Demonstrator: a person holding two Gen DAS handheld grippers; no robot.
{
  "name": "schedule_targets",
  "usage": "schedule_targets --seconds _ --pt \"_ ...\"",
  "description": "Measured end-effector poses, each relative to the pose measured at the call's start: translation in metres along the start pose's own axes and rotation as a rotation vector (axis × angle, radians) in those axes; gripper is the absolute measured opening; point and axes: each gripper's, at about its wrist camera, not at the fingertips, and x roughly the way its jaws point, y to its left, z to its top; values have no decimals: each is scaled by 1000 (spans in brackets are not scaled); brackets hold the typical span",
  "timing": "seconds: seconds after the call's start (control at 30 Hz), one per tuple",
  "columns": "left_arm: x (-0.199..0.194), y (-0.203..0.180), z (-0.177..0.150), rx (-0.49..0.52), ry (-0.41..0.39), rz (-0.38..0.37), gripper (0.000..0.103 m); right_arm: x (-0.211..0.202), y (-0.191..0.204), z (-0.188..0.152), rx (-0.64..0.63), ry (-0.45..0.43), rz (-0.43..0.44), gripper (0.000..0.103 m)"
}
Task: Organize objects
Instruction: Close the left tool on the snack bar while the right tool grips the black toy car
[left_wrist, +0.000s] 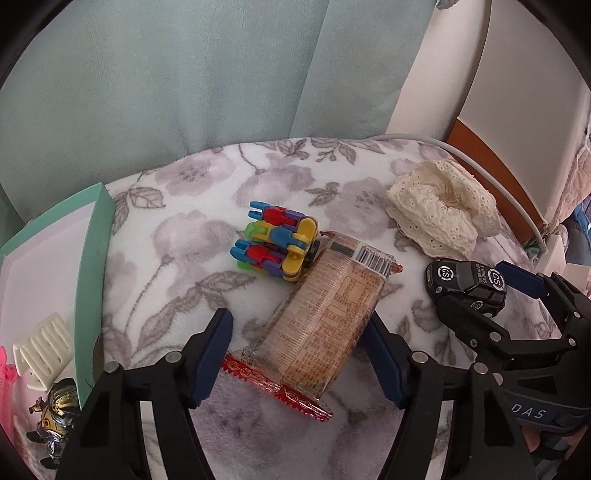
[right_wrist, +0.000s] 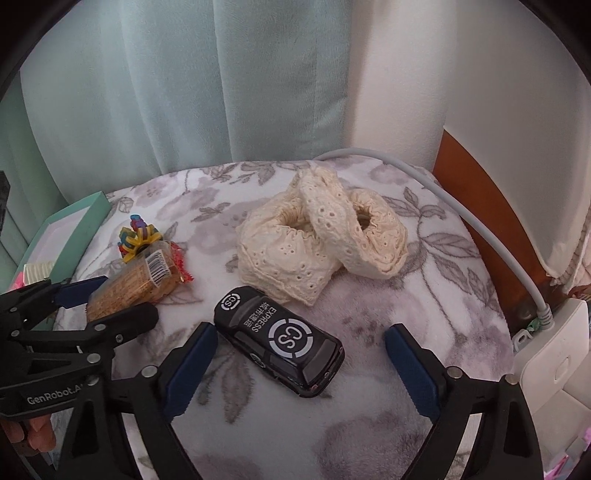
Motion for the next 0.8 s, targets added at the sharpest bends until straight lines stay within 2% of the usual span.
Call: schedule_targets --seconds 0.23,0.5,0.8 --pt "-7 0 -3 -10 1 -29 58 -9 9 -3 -3 -2 46 82" --pt "-12 3 -11 -27 3 -51 54 -20 12 -8 12 2 85 76" --pt "-13 6 -15 -37 10 -50 53 -8 13 -4 2 22 82 73"
